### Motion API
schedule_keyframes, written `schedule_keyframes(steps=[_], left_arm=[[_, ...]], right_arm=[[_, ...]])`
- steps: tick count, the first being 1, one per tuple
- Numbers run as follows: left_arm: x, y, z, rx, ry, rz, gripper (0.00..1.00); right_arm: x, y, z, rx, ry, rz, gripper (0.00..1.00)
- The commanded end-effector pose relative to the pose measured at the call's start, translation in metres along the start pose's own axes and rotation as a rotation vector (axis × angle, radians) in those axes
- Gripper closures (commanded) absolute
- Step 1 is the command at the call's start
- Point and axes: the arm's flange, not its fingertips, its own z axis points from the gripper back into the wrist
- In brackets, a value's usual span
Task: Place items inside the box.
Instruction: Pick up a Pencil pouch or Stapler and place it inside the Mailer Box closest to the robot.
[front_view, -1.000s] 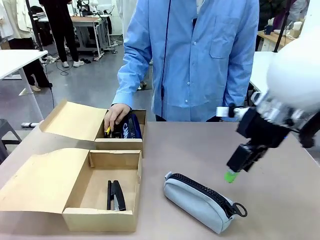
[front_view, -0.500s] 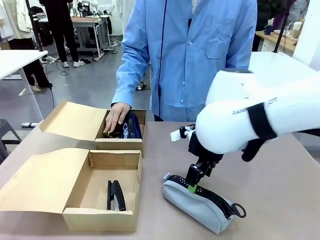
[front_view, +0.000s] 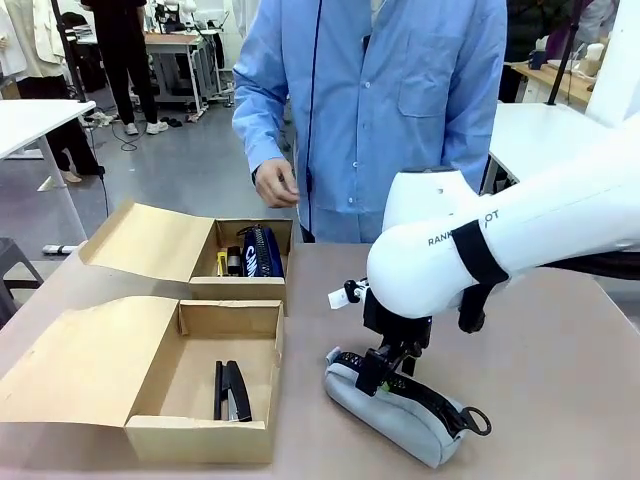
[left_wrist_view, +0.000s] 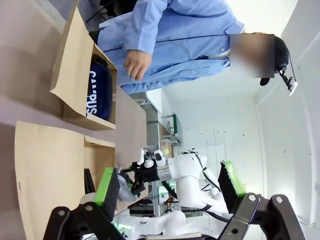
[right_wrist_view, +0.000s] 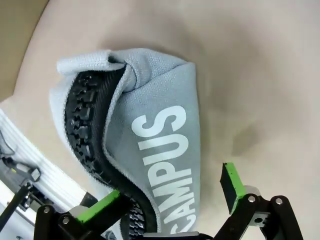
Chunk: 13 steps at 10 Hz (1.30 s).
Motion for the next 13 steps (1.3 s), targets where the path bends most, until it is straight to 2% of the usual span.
schedule_keyframes(steps=[1,2,4,7,12,13], left_arm=[[-0.002,0.000,0.000,-0.017,-0.002,-0.019,0.00],[-0.002,0.000,0.000,-0.017,-0.002,-0.019,0.00],[-0.002,0.000,0.000,-0.017,-0.002,-0.019,0.00],[-0.002,0.000,0.000,-0.017,-0.002,-0.019,0.00],[-0.002,0.000,0.000,-0.017,-0.002,-0.019,0.00],[-0.002,0.000,0.000,-0.017,-0.002,-0.019,0.00]], right_arm=[[-0.008,0.002,0.019,0.009,-0.030,-0.007,0.00],[-0.014,0.005,0.027,0.088,-0.052,0.014,0.00],[-0.017,0.007,0.027,0.166,-0.065,0.015,0.00],[-0.013,0.015,0.018,0.149,-0.074,0.007,0.00],[-0.007,0.039,-0.003,0.176,0.033,0.093,0.00],[-0.006,0.036,-0.002,0.134,0.047,0.093,0.19]])
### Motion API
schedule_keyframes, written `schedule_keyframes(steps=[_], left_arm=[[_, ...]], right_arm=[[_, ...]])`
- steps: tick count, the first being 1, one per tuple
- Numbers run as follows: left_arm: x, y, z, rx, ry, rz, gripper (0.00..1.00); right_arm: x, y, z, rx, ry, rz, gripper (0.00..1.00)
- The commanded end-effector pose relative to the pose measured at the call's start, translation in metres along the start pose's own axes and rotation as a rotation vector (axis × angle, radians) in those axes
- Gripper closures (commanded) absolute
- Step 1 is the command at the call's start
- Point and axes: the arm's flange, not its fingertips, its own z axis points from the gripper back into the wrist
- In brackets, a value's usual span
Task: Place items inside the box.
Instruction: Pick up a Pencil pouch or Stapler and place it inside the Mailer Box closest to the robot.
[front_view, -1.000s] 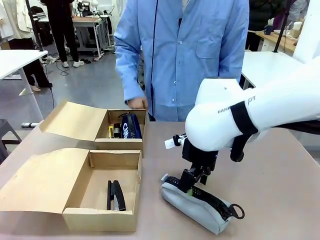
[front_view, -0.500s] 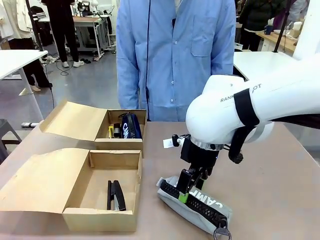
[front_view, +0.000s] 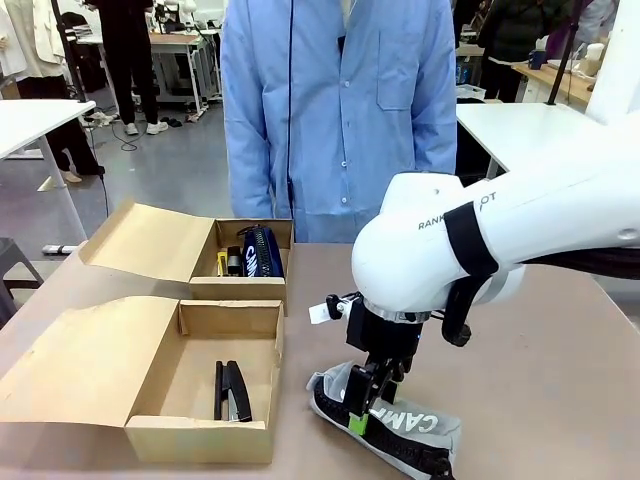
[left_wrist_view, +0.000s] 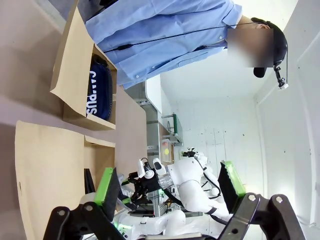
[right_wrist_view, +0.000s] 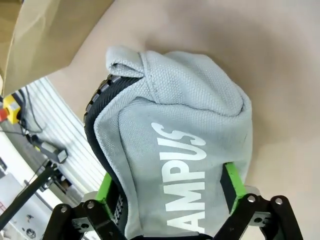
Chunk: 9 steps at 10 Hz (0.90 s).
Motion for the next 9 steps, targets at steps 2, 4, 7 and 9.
schedule_keyframes(steps=[2,4,7,9], left_arm=[[-0.0020,-0.0005,-0.0001,-0.017,-0.002,-0.019,0.00],[-0.0020,-0.0005,-0.0001,-0.017,-0.002,-0.019,0.00],[-0.0020,-0.0005,-0.0001,-0.017,-0.002,-0.019,0.00],[-0.0020,-0.0005,-0.0001,-0.017,-0.002,-0.019,0.00]], right_arm=[[0.0005,-0.0045,0.0012,-0.013,0.020,0.019,0.78],[0.0000,-0.0063,0.0012,-0.002,0.017,0.019,1.00],[0.0000,-0.0083,0.0012,0.013,0.013,0.019,1.00],[-0.0005,-0.0096,0.0016,0.028,0.020,0.019,1.00]])
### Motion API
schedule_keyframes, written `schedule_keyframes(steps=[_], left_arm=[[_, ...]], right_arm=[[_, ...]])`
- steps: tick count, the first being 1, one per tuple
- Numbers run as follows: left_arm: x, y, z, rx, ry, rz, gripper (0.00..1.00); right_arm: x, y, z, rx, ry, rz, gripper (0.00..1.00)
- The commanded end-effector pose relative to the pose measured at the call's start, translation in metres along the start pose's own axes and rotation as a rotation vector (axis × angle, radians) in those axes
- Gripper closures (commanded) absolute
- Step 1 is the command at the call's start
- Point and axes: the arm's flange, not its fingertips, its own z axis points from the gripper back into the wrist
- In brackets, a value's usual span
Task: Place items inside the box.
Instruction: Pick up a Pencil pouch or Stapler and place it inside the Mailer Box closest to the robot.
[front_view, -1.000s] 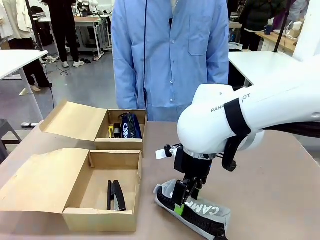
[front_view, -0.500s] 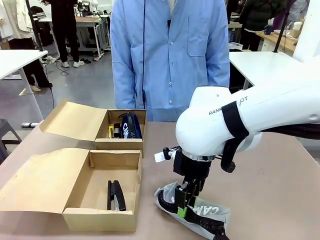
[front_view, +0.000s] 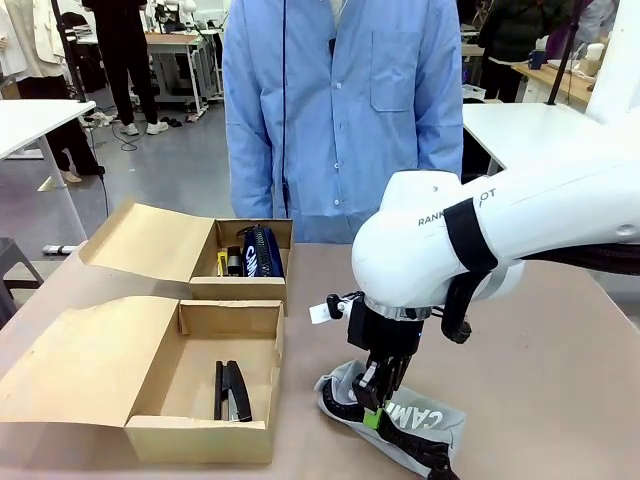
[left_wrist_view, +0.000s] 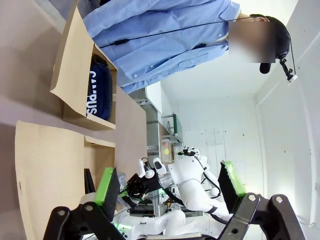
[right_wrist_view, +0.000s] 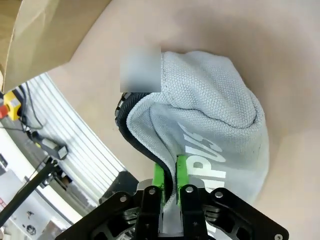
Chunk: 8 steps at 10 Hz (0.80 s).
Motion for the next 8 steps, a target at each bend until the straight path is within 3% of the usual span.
schedule_keyframes(steps=[1,4,6,8], left_arm=[[-0.002,0.000,0.000,-0.017,-0.002,-0.019,0.00],[-0.002,0.000,0.000,-0.017,-0.002,-0.019,0.00],[-0.002,0.000,0.000,-0.017,-0.002,-0.019,0.00],[-0.002,0.000,0.000,-0.017,-0.002,-0.019,0.00]], right_arm=[[-0.001,-0.008,-0.001,0.033,0.006,0.020,1.00],[-0.009,-0.012,0.011,0.070,-0.021,0.028,1.00],[-0.037,0.000,0.067,0.110,-0.114,0.014,1.00],[-0.062,0.030,0.126,0.102,-0.381,-0.151,1.00]])
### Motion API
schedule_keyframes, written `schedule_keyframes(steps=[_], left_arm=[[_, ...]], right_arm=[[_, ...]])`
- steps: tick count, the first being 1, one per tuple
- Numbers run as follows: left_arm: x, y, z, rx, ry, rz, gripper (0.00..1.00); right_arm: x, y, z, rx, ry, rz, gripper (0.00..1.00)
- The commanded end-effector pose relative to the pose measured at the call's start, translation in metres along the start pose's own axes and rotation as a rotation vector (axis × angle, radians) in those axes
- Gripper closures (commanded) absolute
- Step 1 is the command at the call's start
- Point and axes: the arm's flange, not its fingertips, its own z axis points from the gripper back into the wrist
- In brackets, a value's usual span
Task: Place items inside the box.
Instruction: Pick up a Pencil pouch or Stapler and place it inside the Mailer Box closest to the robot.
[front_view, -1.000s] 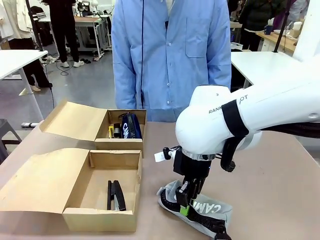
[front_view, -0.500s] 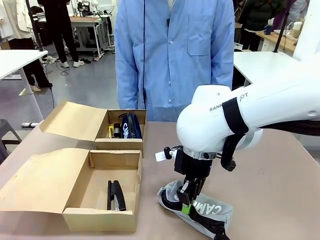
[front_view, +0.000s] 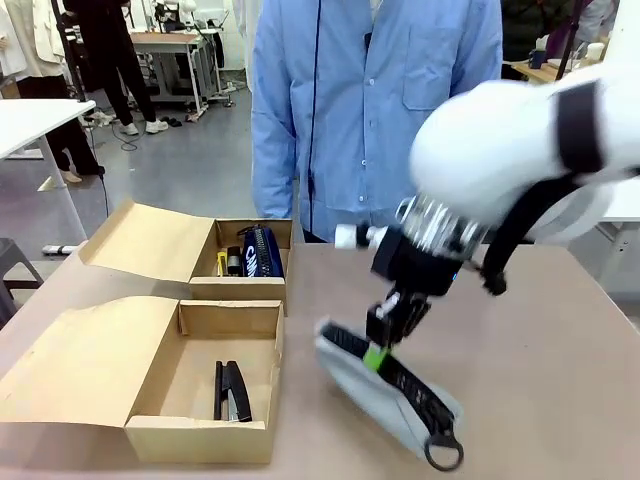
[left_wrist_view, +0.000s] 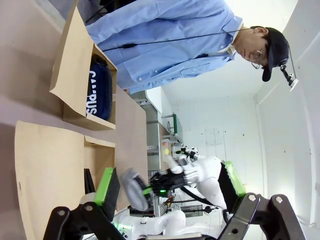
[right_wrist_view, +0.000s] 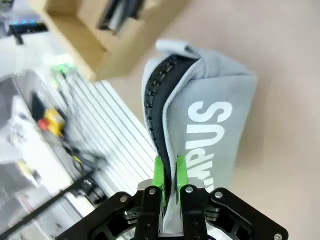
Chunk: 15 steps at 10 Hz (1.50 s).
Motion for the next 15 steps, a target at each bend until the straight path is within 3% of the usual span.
schedule_keyframes(steps=[1,4,5,6,7,8,10,12,13,15], left_arm=[[-0.002,0.000,0.000,-0.017,-0.002,-0.019,0.00],[-0.002,0.000,0.000,-0.017,-0.002,-0.019,0.00],[-0.002,0.000,0.000,-0.017,-0.002,-0.019,0.00],[-0.002,0.000,0.000,-0.017,-0.002,-0.019,0.00],[-0.002,0.000,0.000,-0.017,-0.002,-0.019,0.00],[-0.002,0.000,0.000,-0.017,-0.002,-0.019,0.00],[-0.002,0.000,0.000,-0.017,-0.002,-0.019,0.00],[-0.002,0.000,0.000,-0.017,-0.002,-0.019,0.00],[-0.002,0.000,0.000,-0.017,-0.002,-0.019,0.00],[-0.002,0.000,0.000,-0.017,-0.002,-0.019,0.00]], right_arm=[[-0.025,0.032,0.030,-0.008,-0.226,-0.133,1.00],[-0.034,0.046,0.020,-0.037,-0.267,-0.288,1.00],[-0.026,0.046,0.054,0.025,-0.241,-0.172,1.00],[-0.026,0.046,0.054,0.025,-0.241,-0.172,1.00],[-0.034,0.048,0.039,-0.006,-0.255,-0.225,0.89],[-0.033,0.060,0.039,-0.014,-0.246,-0.163,0.89],[-0.010,0.092,0.037,-0.029,-0.336,-0.287,0.89],[0.011,0.114,0.026,-0.020,-0.351,-0.407,0.89],[0.005,0.107,0.033,-0.020,-0.322,-0.441,0.89],[-0.052,0.069,0.077,0.089,-0.401,-0.478,0.89]])
